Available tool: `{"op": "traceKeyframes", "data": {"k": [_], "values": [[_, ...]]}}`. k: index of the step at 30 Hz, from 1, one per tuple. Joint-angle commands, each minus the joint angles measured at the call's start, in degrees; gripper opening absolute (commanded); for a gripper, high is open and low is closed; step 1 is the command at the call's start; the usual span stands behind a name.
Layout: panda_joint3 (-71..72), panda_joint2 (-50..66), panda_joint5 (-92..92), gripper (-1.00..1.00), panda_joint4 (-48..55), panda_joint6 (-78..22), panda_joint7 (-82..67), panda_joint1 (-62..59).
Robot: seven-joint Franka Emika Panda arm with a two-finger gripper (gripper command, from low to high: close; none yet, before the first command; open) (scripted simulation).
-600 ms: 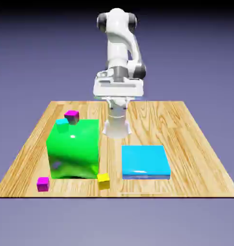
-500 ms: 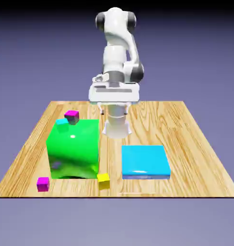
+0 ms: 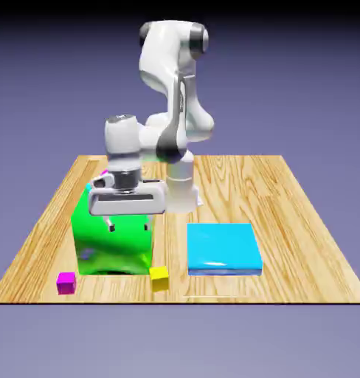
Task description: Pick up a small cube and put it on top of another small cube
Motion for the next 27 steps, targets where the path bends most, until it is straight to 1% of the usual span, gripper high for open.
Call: {"op": "traceKeyframes", "data": {"k": [1, 23, 24, 27], "values": [[-1.3, 2.1, 0.9, 0.00, 1.4, -1.4, -1.3, 0.4], [-30.1, 47.5, 20.9, 0.00, 32.7, -30.9, -30.2, 8.5], [-30.1, 47.5, 20.9, 0.00, 32.7, -30.9, -30.2, 8.5], [-25.2, 52.8, 25.2, 0.00, 32.1, -24.9, -32.0, 5.7]]}}
